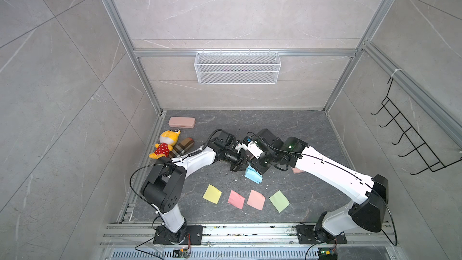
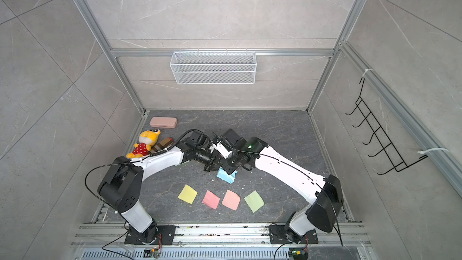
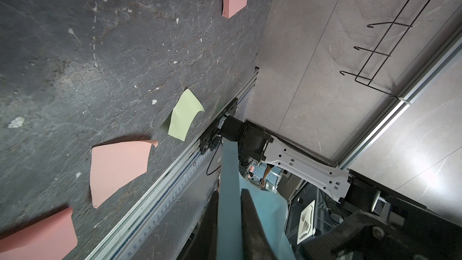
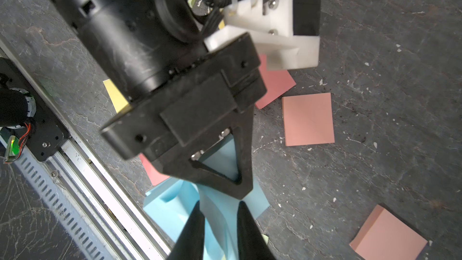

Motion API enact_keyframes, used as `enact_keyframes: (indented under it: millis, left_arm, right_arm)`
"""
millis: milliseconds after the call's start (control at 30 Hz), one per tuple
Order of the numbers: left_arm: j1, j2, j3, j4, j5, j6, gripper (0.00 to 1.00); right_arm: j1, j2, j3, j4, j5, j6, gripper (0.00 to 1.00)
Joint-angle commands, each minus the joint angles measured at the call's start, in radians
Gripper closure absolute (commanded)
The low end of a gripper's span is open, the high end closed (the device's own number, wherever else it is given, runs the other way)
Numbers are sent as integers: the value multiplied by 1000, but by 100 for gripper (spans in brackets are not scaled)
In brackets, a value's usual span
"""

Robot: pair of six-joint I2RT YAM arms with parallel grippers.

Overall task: Tear off pages from different memo pads
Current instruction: Tear off the paper from the memo pad.

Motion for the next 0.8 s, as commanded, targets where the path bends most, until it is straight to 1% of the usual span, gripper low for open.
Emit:
enact_keyframes:
  millis: [0, 133, 267, 333, 433, 533, 633, 700, 767]
  left_arm:
    - [-5, -12, 35, -8, 30, 33, 100]
    - [-1, -18, 35, -1, 34, 30, 100]
    - [2, -16, 30, 24, 37, 13, 100]
    - [1, -12, 32, 29, 37, 8, 100]
    - [2, -10, 38, 29, 36, 4, 100]
    - [2, -14, 44, 28, 38, 4, 100]
    - [3, -14, 42, 40, 37, -7, 100]
    - [12, -17, 26, 101, 45, -43, 100]
    - [26, -27, -3, 197, 54, -105, 96]
  right_arm:
    - [-1, 24, 25, -12, 15, 10, 75]
    - [16, 23, -1, -18, 44, -18, 78]
    - [27, 6, -48, -8, 59, -18, 76]
    - [36, 5, -62, -5, 88, -19, 74]
    - [58, 14, -67, 8, 132, -21, 76]
    - [86, 29, -63, 19, 176, -32, 81]
    - [103, 26, -64, 28, 191, -45, 91]
    - [108, 15, -68, 27, 225, -59, 99]
    - [109, -6, -73, 26, 266, -69, 100]
